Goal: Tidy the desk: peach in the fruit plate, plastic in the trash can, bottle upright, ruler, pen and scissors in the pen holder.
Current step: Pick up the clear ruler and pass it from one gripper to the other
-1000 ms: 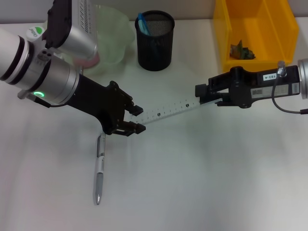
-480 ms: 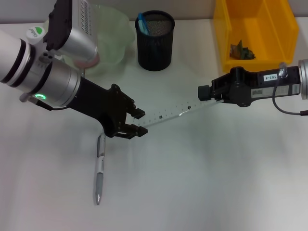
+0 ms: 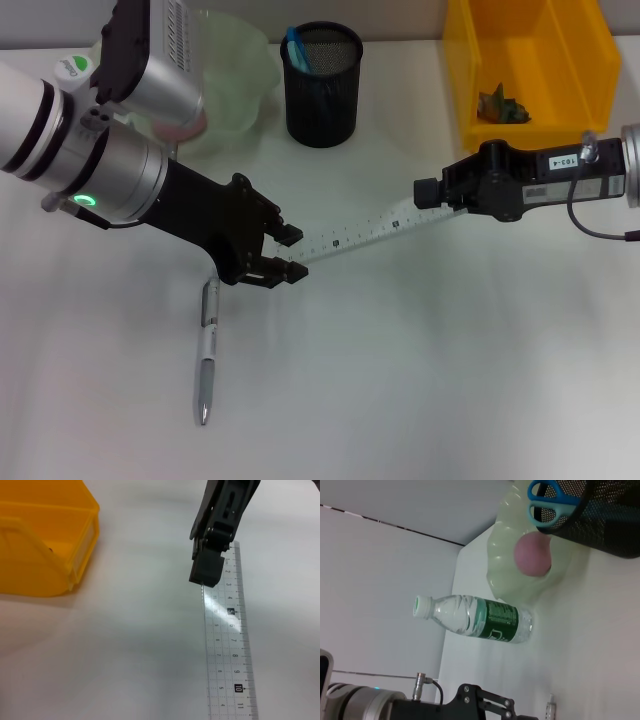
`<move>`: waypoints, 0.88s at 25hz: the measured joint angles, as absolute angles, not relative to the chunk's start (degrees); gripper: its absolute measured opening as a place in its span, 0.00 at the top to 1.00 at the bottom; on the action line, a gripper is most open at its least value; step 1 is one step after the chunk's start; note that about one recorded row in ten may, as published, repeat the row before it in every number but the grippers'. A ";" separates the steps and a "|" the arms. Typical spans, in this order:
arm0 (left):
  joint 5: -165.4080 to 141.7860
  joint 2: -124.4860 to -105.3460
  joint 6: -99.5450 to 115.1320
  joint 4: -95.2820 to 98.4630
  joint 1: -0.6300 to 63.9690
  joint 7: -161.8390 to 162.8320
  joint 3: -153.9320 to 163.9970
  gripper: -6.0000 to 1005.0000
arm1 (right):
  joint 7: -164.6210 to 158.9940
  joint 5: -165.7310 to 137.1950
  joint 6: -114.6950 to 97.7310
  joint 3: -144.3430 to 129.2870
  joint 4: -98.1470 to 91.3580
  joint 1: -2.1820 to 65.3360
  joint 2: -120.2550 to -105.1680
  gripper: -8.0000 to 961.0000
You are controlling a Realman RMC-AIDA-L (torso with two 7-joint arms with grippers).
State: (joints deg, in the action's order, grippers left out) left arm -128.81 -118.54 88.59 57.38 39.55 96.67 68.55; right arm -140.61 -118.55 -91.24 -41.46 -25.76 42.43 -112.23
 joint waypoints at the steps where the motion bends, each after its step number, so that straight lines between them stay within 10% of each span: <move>1: -128.72 -118.52 88.60 57.38 39.52 96.67 68.55 0.57 | -140.49 -118.56 -91.25 -41.48 -25.78 42.43 -112.22 0.98; 22: -128.16 -118.51 89.33 57.40 39.27 96.69 68.55 0.57 | -140.17 -118.56 -91.35 -41.27 -25.73 41.47 -112.24 0.98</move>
